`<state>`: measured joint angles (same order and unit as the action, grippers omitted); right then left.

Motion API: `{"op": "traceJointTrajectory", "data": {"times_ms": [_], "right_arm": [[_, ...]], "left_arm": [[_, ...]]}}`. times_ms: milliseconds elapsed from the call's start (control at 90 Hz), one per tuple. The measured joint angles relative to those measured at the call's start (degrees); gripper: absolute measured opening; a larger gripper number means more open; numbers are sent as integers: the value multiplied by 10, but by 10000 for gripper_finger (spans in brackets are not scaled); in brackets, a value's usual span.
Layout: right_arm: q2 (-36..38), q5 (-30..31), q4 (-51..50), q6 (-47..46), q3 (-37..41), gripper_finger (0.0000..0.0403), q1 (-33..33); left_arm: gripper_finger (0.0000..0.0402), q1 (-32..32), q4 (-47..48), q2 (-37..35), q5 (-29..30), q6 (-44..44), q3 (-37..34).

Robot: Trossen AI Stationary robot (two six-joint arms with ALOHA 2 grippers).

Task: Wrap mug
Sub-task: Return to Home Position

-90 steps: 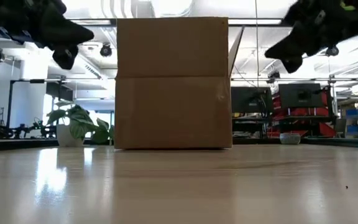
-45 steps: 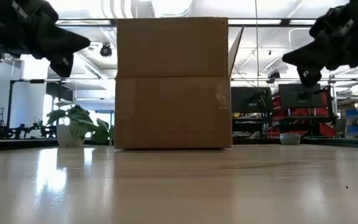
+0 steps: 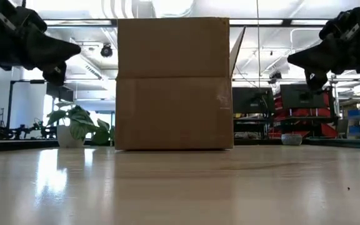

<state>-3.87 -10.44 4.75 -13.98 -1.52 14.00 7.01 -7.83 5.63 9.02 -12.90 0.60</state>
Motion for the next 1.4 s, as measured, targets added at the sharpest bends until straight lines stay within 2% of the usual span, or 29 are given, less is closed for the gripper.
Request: {"op": "traceJointTrajectory", "data": {"times_ms": [133,311,422,622,1400], "right_arm": [[1,0,-5,4,8,3,0],[1,2,-24,11,8,3,0],[1,9,-26,15,8,3,0],[1,76,-38,11,8,3,0],[0,76,-38,11,9,3,0]], "left_arm": [[0,0,52,-39,8,2,0],[0,0,53,-56,9,4,0],[0,0,53,-49,9,4,0],[0,0,54,-49,10,4,0],[0,0,41,14,10,2,0]]}}
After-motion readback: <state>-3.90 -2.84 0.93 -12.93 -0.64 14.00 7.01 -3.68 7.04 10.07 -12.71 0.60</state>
